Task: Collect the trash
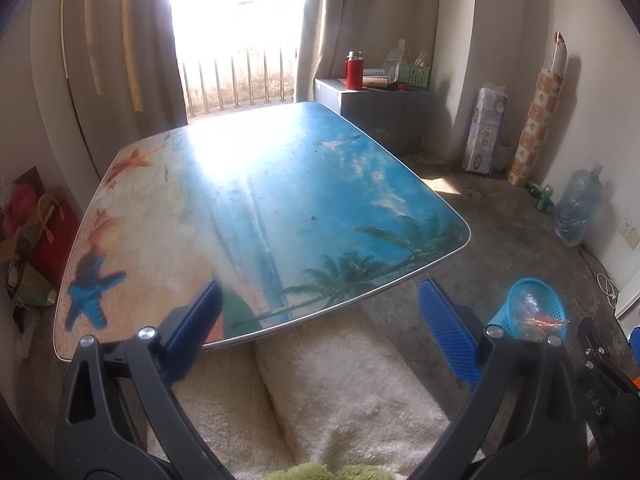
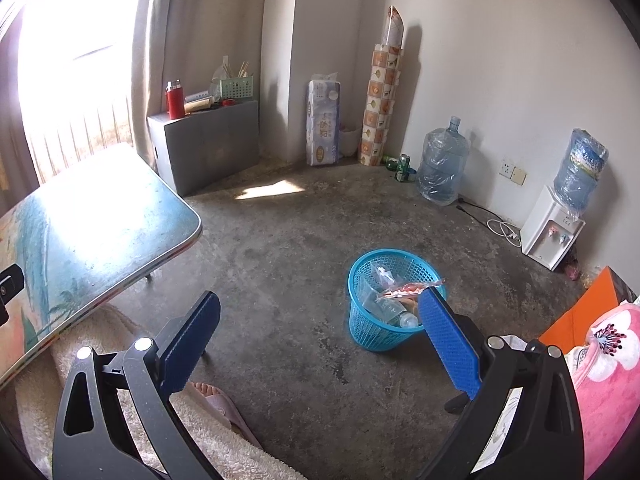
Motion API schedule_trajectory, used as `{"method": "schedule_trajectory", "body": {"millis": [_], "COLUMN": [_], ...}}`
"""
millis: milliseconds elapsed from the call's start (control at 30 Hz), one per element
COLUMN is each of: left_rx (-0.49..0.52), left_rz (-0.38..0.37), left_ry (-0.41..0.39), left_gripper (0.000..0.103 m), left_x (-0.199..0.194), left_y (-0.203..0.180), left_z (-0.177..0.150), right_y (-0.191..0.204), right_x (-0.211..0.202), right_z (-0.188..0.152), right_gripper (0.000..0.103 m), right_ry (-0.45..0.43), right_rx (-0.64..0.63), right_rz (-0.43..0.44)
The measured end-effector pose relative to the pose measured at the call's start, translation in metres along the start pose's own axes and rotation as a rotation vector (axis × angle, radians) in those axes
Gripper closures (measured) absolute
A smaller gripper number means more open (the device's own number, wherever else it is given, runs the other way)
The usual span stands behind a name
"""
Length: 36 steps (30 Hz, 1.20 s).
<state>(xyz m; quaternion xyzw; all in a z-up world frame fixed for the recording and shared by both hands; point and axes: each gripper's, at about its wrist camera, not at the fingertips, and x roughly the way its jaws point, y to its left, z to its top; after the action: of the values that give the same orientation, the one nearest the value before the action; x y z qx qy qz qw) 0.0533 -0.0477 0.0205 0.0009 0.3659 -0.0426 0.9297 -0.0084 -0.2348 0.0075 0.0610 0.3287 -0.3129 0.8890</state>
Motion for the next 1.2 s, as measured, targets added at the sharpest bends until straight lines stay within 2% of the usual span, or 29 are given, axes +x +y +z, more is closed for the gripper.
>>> {"method": "schedule_trajectory", "body": {"millis": [167, 1200], "left_rx": [0.004, -0.019], "left_rz": [0.003, 0.018], "left_ry": [0.015, 0.049], "left_gripper": [0.008, 0.008], "left_x": [0.001, 0.002], "left_y": [-0.0003, 0.0057], "left_z": [-0.0021, -0.0065], "right_y": [-0.0017, 0.0008], "right_x": [0.0024, 0.0056], "right_z": [-0.0026, -0.0048], "right_gripper": [0.006, 0.006], "right_ry": [0.028, 0.041], "right_rx": [0.01, 0.002], "right_rz": [0.013, 0.038]}}
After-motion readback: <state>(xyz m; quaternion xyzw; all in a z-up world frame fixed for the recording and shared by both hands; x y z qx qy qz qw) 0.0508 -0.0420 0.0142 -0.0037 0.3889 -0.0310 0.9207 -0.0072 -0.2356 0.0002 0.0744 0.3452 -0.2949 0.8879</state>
